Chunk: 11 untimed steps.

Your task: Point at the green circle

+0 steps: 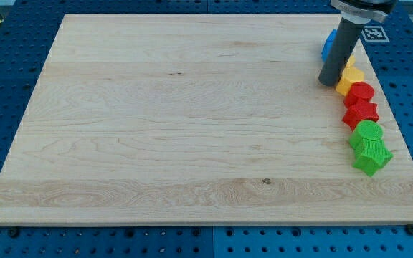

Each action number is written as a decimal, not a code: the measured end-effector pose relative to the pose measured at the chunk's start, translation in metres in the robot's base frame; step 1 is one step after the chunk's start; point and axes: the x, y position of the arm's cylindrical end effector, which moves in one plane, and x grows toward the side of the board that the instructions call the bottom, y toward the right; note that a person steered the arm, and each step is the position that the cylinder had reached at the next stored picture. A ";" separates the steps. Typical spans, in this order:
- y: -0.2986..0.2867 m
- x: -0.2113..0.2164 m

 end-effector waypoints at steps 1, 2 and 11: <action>0.000 0.000; -0.022 0.000; 0.002 0.134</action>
